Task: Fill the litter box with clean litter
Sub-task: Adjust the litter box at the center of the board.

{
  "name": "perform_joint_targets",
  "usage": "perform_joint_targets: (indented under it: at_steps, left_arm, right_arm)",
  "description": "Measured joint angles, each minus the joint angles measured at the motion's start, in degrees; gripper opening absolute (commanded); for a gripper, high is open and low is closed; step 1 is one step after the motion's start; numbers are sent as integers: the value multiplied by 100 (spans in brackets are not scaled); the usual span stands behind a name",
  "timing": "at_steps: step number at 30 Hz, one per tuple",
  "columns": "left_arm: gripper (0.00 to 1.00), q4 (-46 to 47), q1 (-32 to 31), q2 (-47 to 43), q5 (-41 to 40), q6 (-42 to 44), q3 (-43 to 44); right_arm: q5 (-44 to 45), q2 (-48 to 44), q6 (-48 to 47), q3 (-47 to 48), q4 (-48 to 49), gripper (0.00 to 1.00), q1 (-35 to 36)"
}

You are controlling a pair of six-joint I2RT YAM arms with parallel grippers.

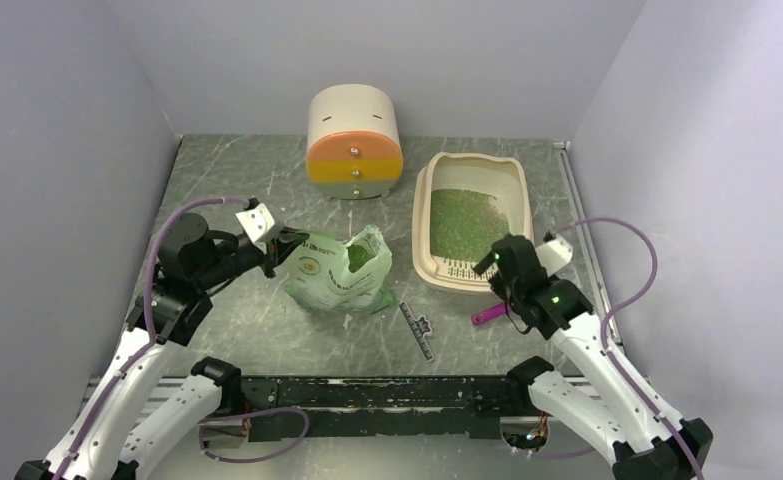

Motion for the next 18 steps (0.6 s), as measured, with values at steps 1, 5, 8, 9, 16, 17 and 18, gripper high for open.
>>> perform_joint_targets:
  at_steps: [1, 5, 8, 9, 16, 17, 18]
  left_arm:
    - [5, -2, 0, -9, -4, 0, -2]
    - [5, -4, 0, -15, -26, 0, -7]
    - [5, -4, 0, -20, -31, 0, -7]
    - [5, -4, 0, -26, -37, -2, -7]
    - [5, -4, 0, -46, -44, -2, -26]
    - [5, -4, 0, -46, -44, -2, -26]
    - [5, -4, 0, -46, -44, -2, -26]
  right_arm:
    - [-35, -72, 225, -175, -127, 92, 0]
    - [-177, -219, 966, -682, -424, 81, 0]
    - [-223, -278, 1290, -997, -415, 72, 0]
    - [-229, -275, 1344, -1084, -372, 67, 0]
    - [-337, 424, 1622, -1394, 59, 60, 4]
    - [-337, 538, 1659, -1464, 140, 60, 7]
    - [-339, 605, 1696, -1543, 210, 62, 4]
